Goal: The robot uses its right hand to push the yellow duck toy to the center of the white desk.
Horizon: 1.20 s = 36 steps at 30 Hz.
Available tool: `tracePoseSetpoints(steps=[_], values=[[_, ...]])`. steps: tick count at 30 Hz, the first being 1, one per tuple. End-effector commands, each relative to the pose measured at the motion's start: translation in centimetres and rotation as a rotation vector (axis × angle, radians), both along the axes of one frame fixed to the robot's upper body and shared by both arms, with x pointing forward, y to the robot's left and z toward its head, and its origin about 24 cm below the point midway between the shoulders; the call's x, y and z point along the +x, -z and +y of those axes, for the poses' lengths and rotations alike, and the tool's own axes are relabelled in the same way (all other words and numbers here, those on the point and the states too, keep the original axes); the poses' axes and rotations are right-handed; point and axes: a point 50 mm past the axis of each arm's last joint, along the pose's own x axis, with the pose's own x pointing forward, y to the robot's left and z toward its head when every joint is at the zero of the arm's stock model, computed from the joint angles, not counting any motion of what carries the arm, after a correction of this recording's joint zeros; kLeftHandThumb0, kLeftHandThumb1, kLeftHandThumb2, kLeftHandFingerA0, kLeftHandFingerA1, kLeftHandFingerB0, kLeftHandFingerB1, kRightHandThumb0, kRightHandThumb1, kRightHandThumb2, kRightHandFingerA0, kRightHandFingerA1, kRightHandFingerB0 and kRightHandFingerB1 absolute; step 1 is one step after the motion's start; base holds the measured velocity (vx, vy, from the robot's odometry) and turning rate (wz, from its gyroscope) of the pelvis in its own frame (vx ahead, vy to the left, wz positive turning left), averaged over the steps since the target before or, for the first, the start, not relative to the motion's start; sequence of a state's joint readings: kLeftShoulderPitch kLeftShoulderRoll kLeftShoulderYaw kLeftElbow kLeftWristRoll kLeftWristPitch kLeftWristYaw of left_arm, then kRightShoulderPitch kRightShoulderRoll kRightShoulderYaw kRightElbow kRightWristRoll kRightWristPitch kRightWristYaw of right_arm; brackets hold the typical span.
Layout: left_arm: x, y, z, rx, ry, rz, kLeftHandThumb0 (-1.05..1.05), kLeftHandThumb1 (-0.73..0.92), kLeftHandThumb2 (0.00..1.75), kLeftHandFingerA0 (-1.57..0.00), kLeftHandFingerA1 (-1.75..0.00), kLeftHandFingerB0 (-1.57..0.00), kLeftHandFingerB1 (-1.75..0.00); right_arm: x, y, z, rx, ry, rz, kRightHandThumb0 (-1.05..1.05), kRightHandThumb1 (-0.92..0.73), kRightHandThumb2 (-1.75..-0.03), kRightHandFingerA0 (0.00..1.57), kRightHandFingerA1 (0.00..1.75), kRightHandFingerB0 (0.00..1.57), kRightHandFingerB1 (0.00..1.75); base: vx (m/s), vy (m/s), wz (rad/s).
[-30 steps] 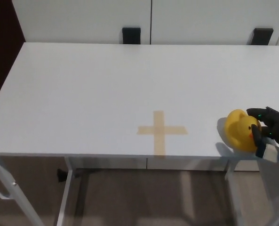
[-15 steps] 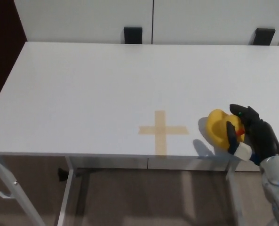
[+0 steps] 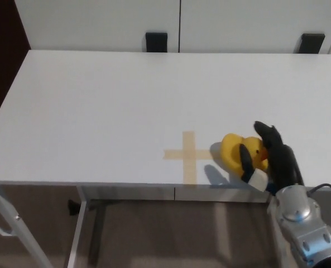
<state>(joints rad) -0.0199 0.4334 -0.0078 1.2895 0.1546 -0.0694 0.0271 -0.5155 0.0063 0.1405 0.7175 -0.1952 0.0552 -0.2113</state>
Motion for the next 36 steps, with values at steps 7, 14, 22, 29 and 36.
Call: tracePoseSetpoints(steps=[7,14,22,29,36], values=[[0.1,-0.2,0.1,0.002,0.035,-0.022,-0.1,0.5,1.03,-0.92,-0.91,-0.95,-0.96,-1.4,2.3,1.4,-0.058,-0.053,0.106,-0.89,-0.92,-0.83,0.0,0.33,0.12,0.34,0.0,0.0,0.0],[-0.1,-0.1,0.0,0.007,0.044,-0.008,-0.11,0.56,0.92,-0.91,-0.86,-0.93,-0.94,-1.3,2.1,2.3,-0.035,-0.087,0.104,-0.91,-0.8,-1.23,0.0,0.23,0.11,0.35,0.0,0.0,0.0],[0.0,0.0,-0.1,0.003,0.043,-0.007,-0.11,0.56,0.9,-0.94,-0.89,-0.94,-0.97,-1.1,1.7,3.1,-0.035,-0.092,0.109,-0.86,-0.79,-1.22,0.0,0.24,0.11,0.36,0.0,0.0,0.0],[0.2,0.0,-0.2,0.004,0.046,-0.006,-0.13,0.58,0.87,-0.94,-0.89,-0.92,-0.93,-0.9,1.2,4.1,0.01,-0.115,0.094,-0.87,-0.92,-0.75,0.0,0.35,0.1,0.33,0.0,0.0,0.0],[0.2,0.1,-0.3,0.001,0.044,-0.006,-0.13,0.58,0.87,-0.93,-0.88,-0.94,-0.94,-0.8,0.9,5.4,0.064,-0.129,0.087,-0.89,-0.92,-0.75,0.0,0.17,0.07,0.33,0.0,0.0,0.0]])
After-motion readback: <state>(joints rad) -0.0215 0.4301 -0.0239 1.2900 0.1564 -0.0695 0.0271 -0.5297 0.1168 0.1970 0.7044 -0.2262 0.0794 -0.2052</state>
